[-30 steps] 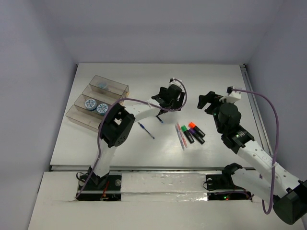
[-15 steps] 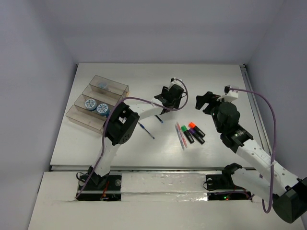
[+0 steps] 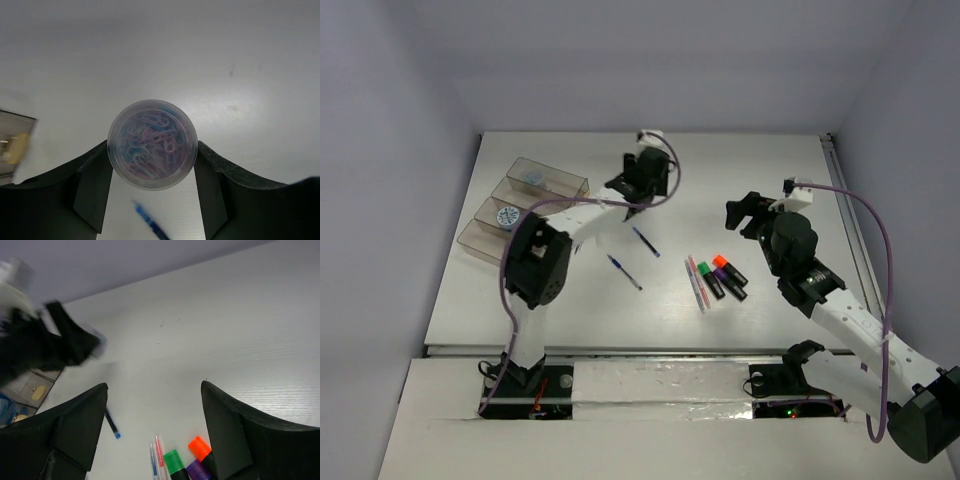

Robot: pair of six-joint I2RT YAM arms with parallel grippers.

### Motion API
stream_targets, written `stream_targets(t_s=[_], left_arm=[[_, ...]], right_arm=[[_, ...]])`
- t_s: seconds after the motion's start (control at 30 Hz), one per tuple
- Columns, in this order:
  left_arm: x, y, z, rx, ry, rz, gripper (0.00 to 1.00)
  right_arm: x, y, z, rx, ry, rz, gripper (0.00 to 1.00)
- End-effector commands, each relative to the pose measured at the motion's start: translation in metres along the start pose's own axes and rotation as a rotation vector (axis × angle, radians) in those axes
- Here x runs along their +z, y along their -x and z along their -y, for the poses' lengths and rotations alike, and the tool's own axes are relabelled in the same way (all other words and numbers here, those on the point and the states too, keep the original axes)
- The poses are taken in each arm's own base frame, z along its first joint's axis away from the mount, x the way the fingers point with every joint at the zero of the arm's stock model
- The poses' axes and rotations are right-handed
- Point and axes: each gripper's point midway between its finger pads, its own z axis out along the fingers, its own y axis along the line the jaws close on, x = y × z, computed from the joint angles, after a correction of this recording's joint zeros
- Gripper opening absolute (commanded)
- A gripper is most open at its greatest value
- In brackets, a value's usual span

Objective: Sort the stationery into containers
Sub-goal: Pick up the stationery from the center of the board, then place the stationery in the storage box.

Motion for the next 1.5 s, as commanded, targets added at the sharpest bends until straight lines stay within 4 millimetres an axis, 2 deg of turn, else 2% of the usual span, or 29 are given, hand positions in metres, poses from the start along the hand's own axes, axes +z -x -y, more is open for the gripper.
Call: stream_targets(t_s=[0.0, 0.07, 0.1, 0.13, 0.2, 0.23, 0.33, 0.4, 0.43, 0.6, 0.83, 1.13, 1.23, 1.33, 1.47], left_arm=[[-0.047, 0.116, -0.081, -0.251, 0.074, 0.253, 0.25], [-0.053, 0.117, -0.111, -0.341, 0.087, 0.261, 0.25], [-0.051, 0.117, -0.14, -0.382, 0.126, 0.269, 0.25], [-0.054, 0.108, -0.154, -0.4, 0.146, 0.263, 0.25], [-0.053, 0.104, -0.179, -0.445, 0.186, 0.271, 0.26], [-0.051, 0.095, -0.199, -0.457, 0.234, 0.261, 0.26], [-0.045, 0.079, -0.228, -0.477, 0.31, 0.236, 0.26], [-0.04, 0.073, -0.238, -0.49, 0.331, 0.228, 0.25], [-0.035, 0.067, -0.236, -0.498, 0.326, 0.212, 0.25], [-0.02, 0.052, -0.26, -0.514, 0.367, 0.184, 0.25], [0.005, 0.027, -0.263, -0.509, 0.368, 0.122, 0.27], [0.012, 0.026, -0.259, -0.496, 0.34, 0.125, 0.3], [0.015, 0.023, -0.259, -0.49, 0.342, 0.115, 0.35], [0.016, 0.019, -0.26, -0.486, 0.348, 0.107, 0.45], [0.014, 0.018, -0.261, -0.488, 0.354, 0.106, 0.64]], right_arm=[[0.003, 0.017, -0.011, 0.014, 0.038, 0.045, 0.8], [0.002, 0.018, -0.012, 0.015, 0.043, 0.046, 0.8], [0.002, 0.018, -0.012, 0.015, 0.045, 0.047, 0.8], [0.002, 0.018, -0.013, 0.014, 0.048, 0.046, 0.8], [0.001, 0.019, -0.014, 0.016, 0.055, 0.045, 0.8], [0.001, 0.019, -0.014, 0.016, 0.057, 0.044, 0.8], [0.0, 0.02, -0.017, 0.016, 0.072, 0.047, 0.8], [0.001, 0.018, -0.017, 0.012, 0.072, 0.039, 0.8], [0.001, 0.018, -0.017, 0.011, 0.071, 0.038, 0.8], [0.001, 0.019, -0.017, 0.014, 0.07, 0.042, 0.8], [0.001, 0.018, -0.016, 0.011, 0.068, 0.038, 0.8], [0.004, 0.014, -0.019, 0.009, 0.082, 0.025, 0.8], [0.004, 0.013, -0.02, 0.009, 0.084, 0.023, 0.8], [0.005, 0.012, -0.021, 0.008, 0.087, 0.02, 0.8], [0.005, 0.012, -0.02, 0.007, 0.084, 0.018, 0.8]])
